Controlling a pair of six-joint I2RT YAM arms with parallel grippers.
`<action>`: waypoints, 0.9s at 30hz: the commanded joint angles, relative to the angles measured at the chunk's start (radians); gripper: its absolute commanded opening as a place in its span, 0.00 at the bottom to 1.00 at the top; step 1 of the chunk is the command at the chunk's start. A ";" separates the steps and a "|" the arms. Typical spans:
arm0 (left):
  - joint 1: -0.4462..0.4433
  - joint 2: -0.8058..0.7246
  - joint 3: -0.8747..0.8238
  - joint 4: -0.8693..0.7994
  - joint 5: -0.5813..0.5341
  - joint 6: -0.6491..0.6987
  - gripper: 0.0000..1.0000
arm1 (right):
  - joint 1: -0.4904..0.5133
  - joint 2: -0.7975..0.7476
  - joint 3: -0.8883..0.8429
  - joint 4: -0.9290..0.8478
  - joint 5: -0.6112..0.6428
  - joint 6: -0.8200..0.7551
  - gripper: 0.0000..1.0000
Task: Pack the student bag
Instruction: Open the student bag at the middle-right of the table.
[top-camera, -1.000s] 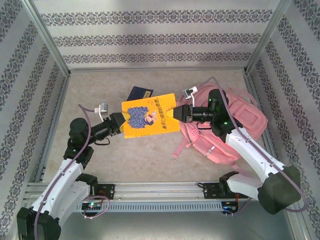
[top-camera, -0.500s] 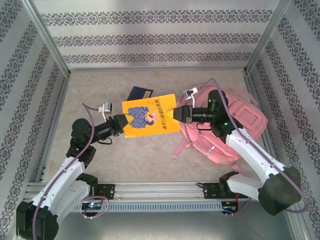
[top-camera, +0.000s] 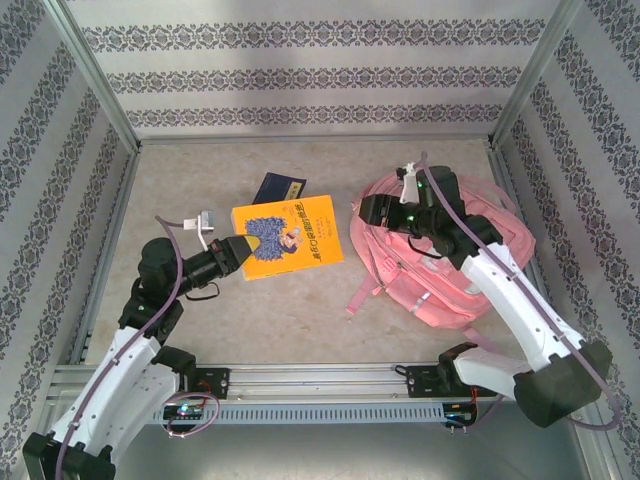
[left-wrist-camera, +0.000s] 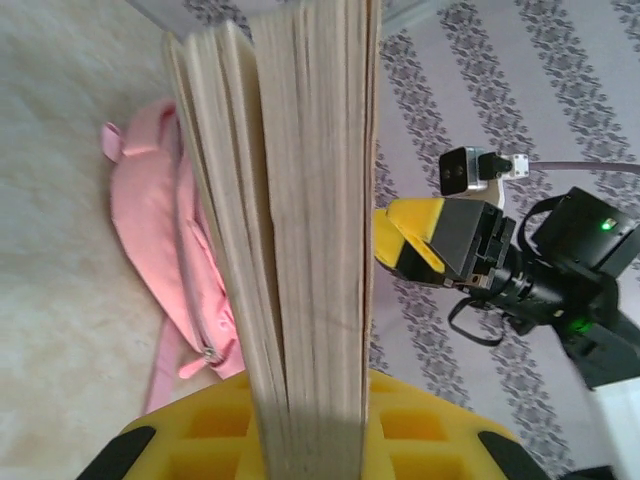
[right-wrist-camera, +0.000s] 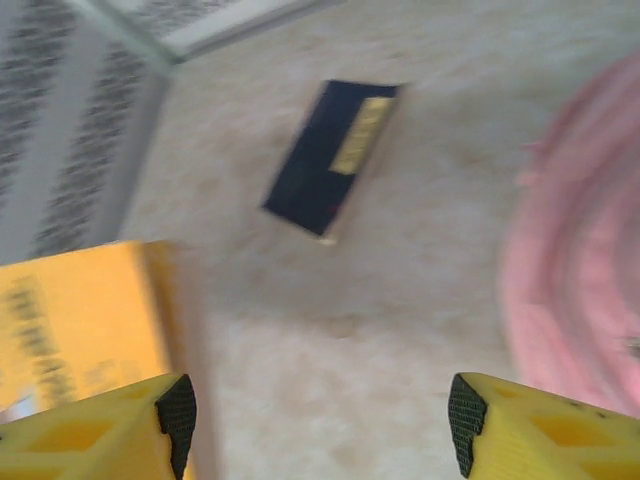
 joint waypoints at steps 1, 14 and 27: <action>-0.007 -0.014 0.038 -0.056 -0.082 0.092 0.00 | -0.063 0.086 0.016 -0.132 0.203 0.039 0.63; -0.008 -0.034 0.026 -0.115 -0.100 0.123 0.00 | -0.274 0.377 0.119 0.029 0.153 0.300 0.51; -0.004 -0.018 0.027 -0.110 -0.115 0.125 0.00 | -0.293 0.573 0.234 0.081 0.050 0.263 0.20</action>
